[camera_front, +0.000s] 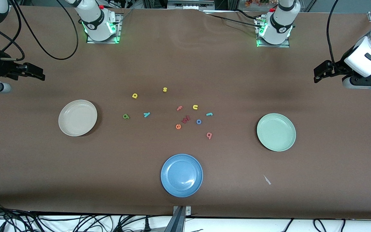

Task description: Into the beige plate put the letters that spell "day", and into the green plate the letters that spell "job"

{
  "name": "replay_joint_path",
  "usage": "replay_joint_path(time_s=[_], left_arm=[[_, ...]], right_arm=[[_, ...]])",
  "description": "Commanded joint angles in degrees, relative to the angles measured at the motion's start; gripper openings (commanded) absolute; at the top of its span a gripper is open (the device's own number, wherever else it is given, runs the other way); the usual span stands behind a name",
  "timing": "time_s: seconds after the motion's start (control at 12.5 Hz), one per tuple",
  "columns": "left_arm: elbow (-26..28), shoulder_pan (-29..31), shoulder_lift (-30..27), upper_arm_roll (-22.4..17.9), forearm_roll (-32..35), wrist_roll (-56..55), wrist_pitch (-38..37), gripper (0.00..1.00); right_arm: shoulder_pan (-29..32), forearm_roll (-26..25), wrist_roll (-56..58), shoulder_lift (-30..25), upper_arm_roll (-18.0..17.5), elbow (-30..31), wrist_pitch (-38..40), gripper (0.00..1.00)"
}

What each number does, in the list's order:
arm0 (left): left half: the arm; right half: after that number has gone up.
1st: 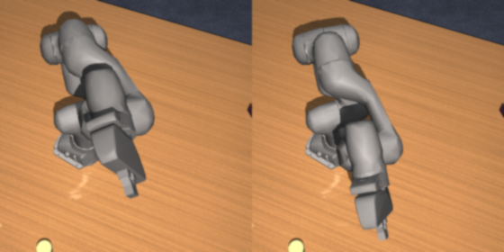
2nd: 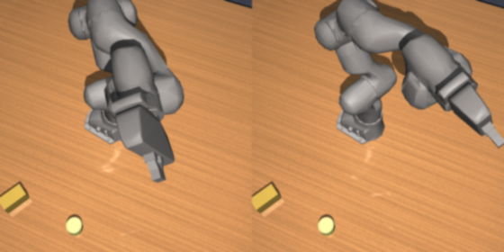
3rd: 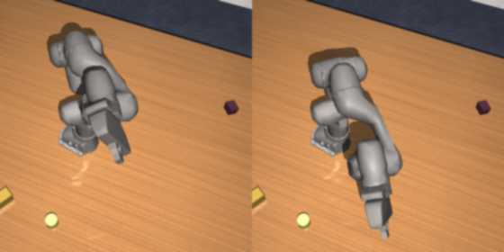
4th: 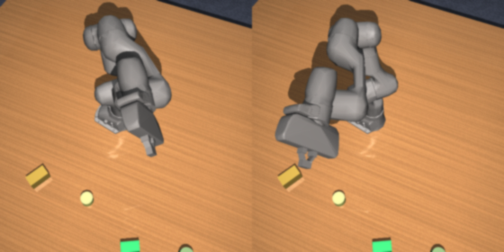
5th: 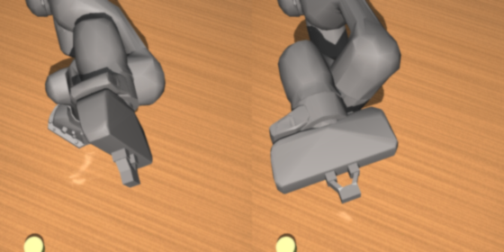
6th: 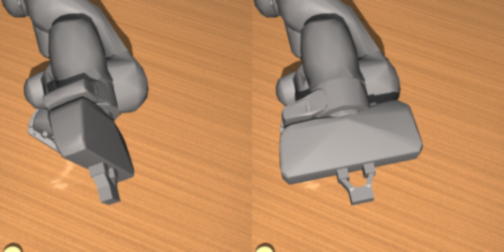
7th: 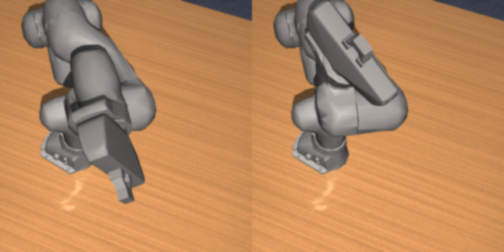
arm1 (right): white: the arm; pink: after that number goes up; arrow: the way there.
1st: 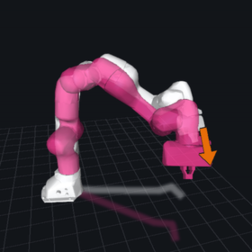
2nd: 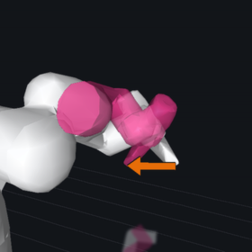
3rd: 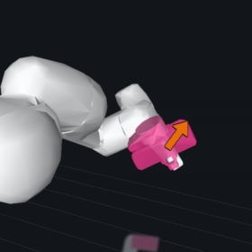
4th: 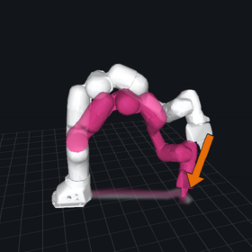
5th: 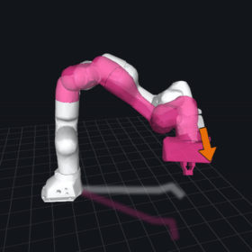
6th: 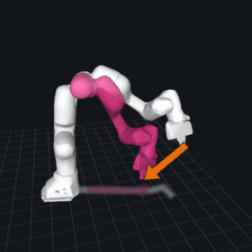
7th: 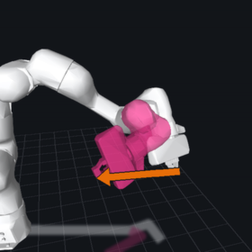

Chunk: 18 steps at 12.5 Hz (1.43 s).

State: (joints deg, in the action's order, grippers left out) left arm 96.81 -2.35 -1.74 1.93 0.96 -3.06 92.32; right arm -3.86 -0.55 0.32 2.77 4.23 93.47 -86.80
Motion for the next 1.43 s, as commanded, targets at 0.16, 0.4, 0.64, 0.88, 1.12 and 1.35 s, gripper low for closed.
replay_joint_path(time_s=[0.16, 0.4, 0.64, 0.88, 1.12, 1.35], left_arm=[[-0.6, 0.1, -0.3, -0.2, -1.4, 0.7, -0.8, 1.00], [-0.6, 0.1, -0.3, -0.2, -1.4, 0.7, -0.8, 1.00], [-0.6, 0.1, -0.3, -0.2, -1.4, 0.7, -0.8, 1.00], [-0.6, 0.1, -0.3, -0.2, -1.4, 0.7, -0.8, 1.00], [-0.6, 0.1, -0.3, -0.2, -1.4, 0.7, -0.8, 1.00], [-0.6, 0.1, -0.3, -0.2, -1.4, 0.7, -0.8, 1.00]], right_arm=[[-0.5, -0.5, 0.2, 0.8, 0.4, -0.3, 1.1, 1.00], [-0.6, -0.1, 0.0, 0.8, 0.2, 0.2, 0.4, 1.00], [-0.6, 2.0, -7.0, -1.1, -1.0, 4.3, -2.3, 1.00], [-0.6, 1.9, -17.0, -1.4, -6.8, 4.7, -4.2, 1.00], [-0.6, 1.5, -28.1, -1.4, -13.8, 6.8, -8.0, 1.00], [-0.6, 1.5, -34.8, -0.7, -20.0, 10.4, -13.8, 1.00]])
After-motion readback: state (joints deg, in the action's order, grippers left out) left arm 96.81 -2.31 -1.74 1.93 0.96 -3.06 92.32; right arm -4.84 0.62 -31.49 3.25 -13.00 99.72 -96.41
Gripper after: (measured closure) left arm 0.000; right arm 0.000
